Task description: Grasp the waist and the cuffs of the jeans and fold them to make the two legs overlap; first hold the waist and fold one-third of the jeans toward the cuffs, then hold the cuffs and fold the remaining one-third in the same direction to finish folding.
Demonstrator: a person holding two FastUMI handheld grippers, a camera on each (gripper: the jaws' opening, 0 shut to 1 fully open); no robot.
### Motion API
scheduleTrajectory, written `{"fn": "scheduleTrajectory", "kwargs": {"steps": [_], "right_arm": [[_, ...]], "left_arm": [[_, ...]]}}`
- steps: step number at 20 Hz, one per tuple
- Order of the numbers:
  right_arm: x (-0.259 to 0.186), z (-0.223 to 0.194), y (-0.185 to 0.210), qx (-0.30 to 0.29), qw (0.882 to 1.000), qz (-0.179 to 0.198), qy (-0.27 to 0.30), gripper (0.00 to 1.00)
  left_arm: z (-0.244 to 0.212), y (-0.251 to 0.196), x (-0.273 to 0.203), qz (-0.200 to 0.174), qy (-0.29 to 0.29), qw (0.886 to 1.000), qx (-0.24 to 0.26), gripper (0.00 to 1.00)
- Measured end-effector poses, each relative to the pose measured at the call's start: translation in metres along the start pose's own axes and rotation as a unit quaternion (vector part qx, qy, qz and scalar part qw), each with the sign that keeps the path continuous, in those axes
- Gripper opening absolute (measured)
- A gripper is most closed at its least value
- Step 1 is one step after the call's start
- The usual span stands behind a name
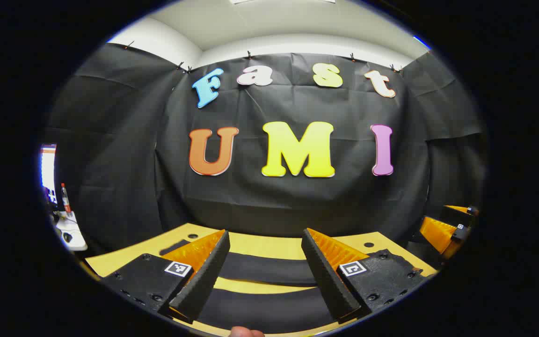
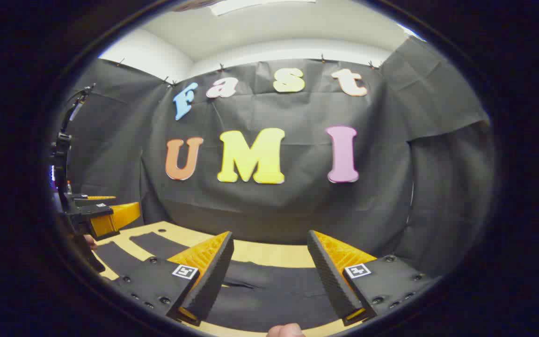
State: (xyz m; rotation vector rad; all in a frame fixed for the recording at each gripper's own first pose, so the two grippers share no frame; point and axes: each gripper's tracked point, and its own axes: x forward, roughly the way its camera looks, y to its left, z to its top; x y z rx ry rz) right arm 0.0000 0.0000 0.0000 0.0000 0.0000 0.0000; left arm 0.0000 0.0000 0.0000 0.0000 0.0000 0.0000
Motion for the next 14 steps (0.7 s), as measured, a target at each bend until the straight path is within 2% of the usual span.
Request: {"fn": "scheduleTrajectory", "kwargs": {"steps": [3, 5, 6, 7, 10, 14], "right_arm": [[0.016, 0.025, 0.068, 0.022, 1.000, -0.020, 0.006, 0.95], [0.027, 0.039, 0.096, 0.021, 0.999, -0.030, 0.009, 0.95], [0.031, 0.048, 0.103, 0.021, 0.999, -0.034, 0.006, 0.95], [0.035, 0.053, 0.109, 0.018, 0.999, -0.039, 0.006, 0.95], [0.041, 0.063, 0.118, 0.011, 0.999, -0.043, 0.008, 0.95], [0.046, 0.075, 0.128, -0.010, 0.999, -0.031, -0.005, 0.95]], "left_arm": [[0.022, 0.055, 0.006, -0.020, -0.004, 1.000, 0.018, 1.00], [0.030, 0.083, 0.009, -0.027, 0.002, 0.999, 0.017, 0.98], [0.035, 0.097, 0.009, -0.024, 0.001, 1.000, 0.018, 0.94], [0.039, 0.109, 0.010, -0.020, 0.001, 1.000, 0.017, 0.98], [0.041, 0.136, 0.012, -0.006, 0.004, 1.000, 0.011, 0.98], [0.042, 0.144, 0.018, 0.007, 0.007, 1.000, 0.001, 0.98]]}}
